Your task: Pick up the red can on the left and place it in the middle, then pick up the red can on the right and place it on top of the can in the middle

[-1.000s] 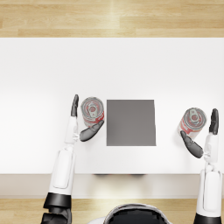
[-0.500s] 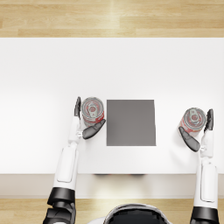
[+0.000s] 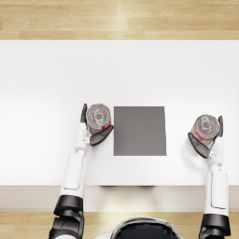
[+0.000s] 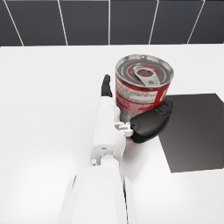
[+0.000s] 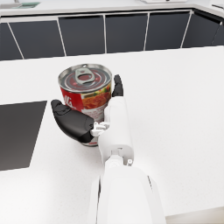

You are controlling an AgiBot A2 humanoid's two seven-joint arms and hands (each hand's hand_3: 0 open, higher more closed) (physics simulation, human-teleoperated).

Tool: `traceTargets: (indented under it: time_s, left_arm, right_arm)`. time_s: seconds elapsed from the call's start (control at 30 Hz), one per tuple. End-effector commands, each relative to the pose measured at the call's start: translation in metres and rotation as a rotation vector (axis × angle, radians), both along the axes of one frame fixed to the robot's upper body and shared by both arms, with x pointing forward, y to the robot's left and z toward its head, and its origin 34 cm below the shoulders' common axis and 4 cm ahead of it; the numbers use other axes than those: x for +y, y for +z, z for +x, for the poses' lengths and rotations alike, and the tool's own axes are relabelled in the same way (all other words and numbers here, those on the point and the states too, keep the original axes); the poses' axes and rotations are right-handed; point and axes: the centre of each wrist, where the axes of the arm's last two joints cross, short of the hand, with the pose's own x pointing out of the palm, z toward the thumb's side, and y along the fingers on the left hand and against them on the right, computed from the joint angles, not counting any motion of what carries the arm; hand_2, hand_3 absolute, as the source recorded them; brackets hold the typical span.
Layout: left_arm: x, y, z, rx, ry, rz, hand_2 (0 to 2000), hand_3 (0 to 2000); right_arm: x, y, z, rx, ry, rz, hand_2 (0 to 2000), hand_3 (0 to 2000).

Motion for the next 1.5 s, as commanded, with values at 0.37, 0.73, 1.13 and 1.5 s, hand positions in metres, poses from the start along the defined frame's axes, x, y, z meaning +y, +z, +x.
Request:
traceTargets:
  time_s: [0.37, 0.73, 1.13, 1.5]
  left_arm:
    - [-0.004, 0.026, 0.005, -0.097, -0.011, -0.052, 2000, 1520]
    - [-0.076, 0.069, -0.009, -0.270, -0.272, -0.015, 2000, 1520]
    - [-0.102, 0.010, -0.008, -0.217, -0.456, 0.175, 2000, 1520]
    - [-0.092, 0.018, -0.025, -0.312, -0.374, 0.006, 0, 0]
  right_arm:
    - [0.004, 0.026, 0.003, -0.109, 0.048, 0.012, 2000, 1520]
    - [0.032, 0.107, 0.006, -0.405, 0.173, -0.021, 2000, 1520]
    - [0.056, 0.140, -0.001, -0.537, 0.251, -0.025, 2000, 1520]
    - [0.103, 0.166, 0.013, -0.608, 0.393, -0.010, 2000, 1520]
